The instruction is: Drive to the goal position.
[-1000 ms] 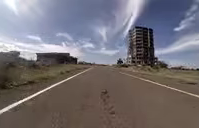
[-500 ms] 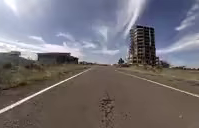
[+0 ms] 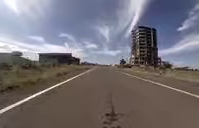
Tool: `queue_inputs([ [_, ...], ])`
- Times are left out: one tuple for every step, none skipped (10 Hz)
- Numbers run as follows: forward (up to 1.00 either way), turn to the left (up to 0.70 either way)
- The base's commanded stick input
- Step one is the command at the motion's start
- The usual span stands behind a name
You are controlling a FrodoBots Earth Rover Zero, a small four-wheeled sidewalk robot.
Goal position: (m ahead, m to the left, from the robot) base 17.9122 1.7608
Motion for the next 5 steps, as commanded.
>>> queue_inputs([
  [1.0, 0.0],
  [1.0, 0.0],
  [1.0, 0.0],
  [1.0, 0.0],
  [1.0, 0.0],
])
